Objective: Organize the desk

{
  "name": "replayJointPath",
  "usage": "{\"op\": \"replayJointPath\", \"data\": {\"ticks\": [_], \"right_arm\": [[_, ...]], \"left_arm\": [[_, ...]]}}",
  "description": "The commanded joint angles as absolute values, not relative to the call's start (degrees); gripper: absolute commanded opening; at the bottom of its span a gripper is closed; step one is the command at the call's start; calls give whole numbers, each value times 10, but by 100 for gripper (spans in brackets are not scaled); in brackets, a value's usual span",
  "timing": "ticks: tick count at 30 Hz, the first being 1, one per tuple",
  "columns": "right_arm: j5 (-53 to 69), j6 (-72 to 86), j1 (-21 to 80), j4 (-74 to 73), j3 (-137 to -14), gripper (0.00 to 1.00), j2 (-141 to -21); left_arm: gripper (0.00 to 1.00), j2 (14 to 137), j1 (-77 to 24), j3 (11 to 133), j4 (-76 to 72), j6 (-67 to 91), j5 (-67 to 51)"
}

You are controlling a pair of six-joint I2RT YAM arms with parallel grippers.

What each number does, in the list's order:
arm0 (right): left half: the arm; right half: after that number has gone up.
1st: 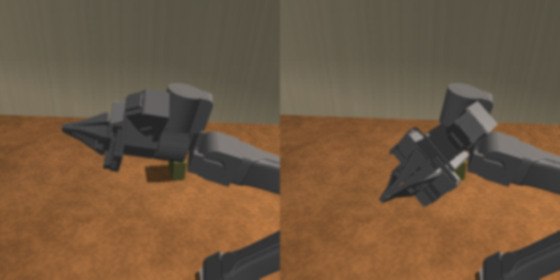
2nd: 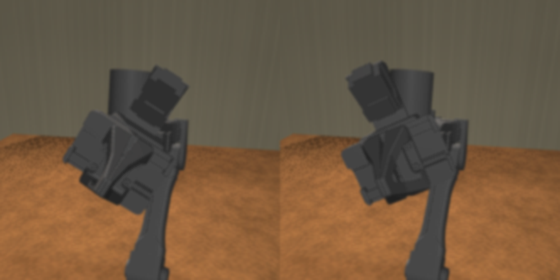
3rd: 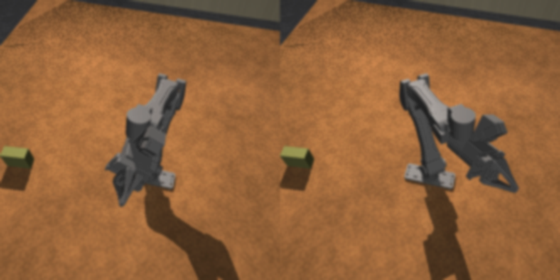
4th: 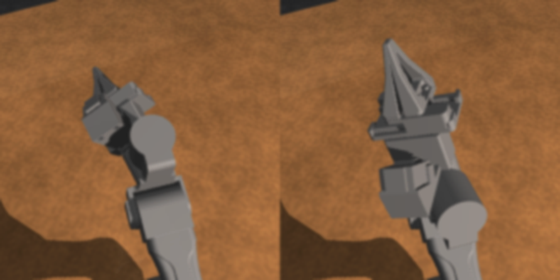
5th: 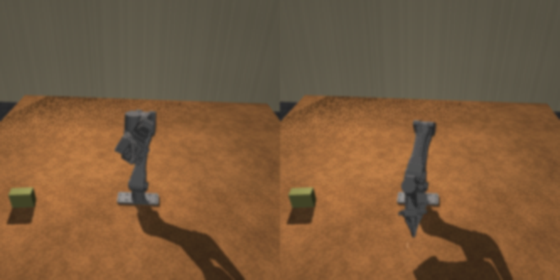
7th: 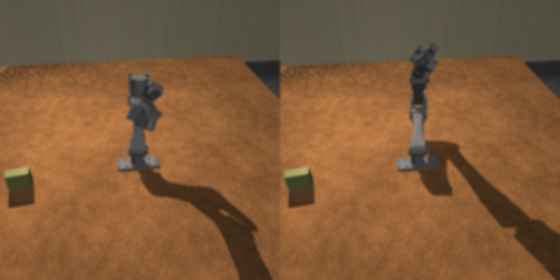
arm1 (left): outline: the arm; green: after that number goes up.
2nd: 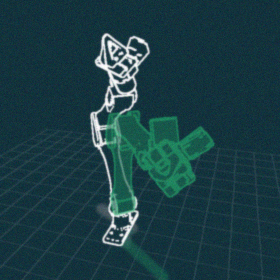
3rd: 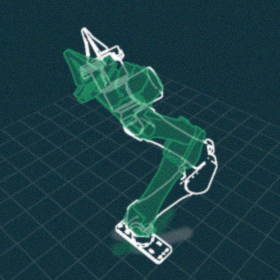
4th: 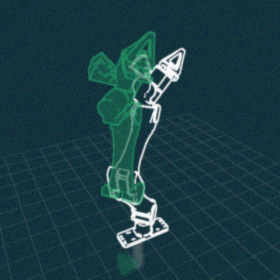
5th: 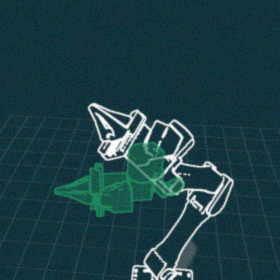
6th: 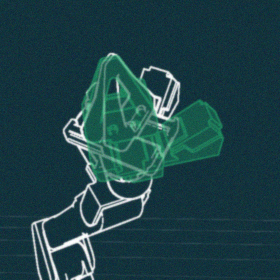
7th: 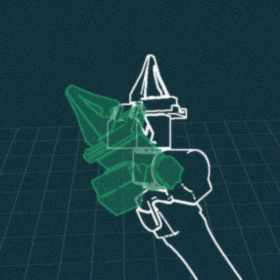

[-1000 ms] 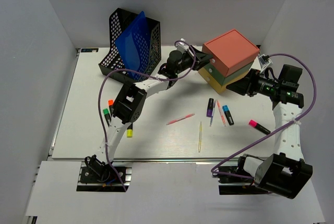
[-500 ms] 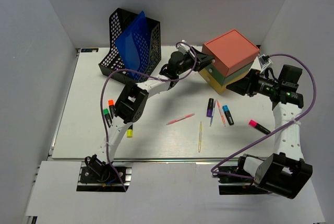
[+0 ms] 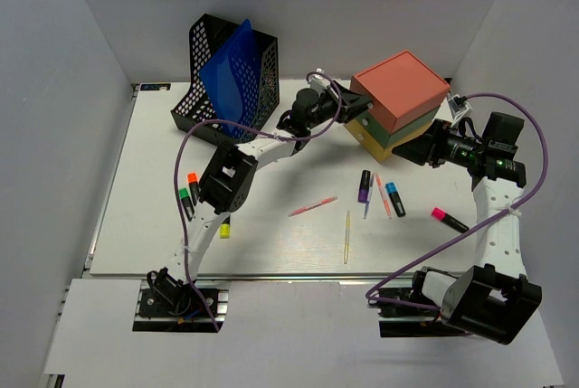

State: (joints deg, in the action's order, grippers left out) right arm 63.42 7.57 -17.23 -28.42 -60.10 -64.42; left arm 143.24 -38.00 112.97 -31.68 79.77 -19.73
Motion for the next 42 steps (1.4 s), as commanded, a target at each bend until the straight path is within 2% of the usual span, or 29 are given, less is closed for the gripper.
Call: {"op": "replayJointPath", "data": {"ticks": [1,10,17,24,29,42], "right_arm": [[644,82,-175,-265,-599,62,-633],[645,84,-175,-260,-599,62,-635],[642,84,-176,-262,-599,62,-634],[642,80,-176,-266,-602,62,-631],[642,80,-175,-266,-601,62,-632],[635,55,-175,-287,-607,63,-628]], "left_arm": [[51,1441,-385,1153,-322,802,-206],[41,1446,-390,1153,-324,809,-207],[26,1442,-390,1145,-339,810,-202],[16,1393,-383,1066,-381,807,-187],[15,1347,-371,997,-410,799,-176],[14,1288,-348,911,-439,786,-173]]}}
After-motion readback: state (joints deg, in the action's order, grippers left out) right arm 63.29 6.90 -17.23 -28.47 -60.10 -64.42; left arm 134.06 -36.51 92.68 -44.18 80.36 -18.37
